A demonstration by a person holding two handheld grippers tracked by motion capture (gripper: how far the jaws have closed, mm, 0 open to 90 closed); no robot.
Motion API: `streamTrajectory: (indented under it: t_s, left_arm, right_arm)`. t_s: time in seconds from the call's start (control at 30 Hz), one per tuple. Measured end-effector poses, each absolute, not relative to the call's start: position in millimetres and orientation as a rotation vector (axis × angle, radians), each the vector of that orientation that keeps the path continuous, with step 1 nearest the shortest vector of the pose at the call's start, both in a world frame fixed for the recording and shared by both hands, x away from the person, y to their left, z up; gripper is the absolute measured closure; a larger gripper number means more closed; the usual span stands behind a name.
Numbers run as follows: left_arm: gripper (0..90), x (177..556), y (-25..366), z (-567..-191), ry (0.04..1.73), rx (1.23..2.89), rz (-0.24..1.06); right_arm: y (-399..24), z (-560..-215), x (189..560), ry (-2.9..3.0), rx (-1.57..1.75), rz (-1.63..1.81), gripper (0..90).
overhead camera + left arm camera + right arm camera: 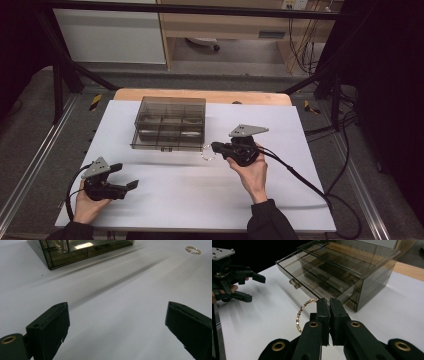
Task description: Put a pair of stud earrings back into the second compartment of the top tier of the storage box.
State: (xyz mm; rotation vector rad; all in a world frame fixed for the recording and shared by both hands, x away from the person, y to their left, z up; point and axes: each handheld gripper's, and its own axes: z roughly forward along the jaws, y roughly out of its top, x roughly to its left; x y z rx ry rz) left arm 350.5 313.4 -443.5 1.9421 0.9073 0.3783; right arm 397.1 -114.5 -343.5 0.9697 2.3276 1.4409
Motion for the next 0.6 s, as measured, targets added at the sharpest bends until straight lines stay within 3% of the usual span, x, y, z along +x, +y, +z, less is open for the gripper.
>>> streamTrajectory:
  t_s: [0.6]
  left_arm:
    - [5.5, 350, 314, -443, 0.908, 1.939, 0.378]
  right_arm:
    - [-71, -338, 416, 2.323, 0.953, 1.456, 87.2]
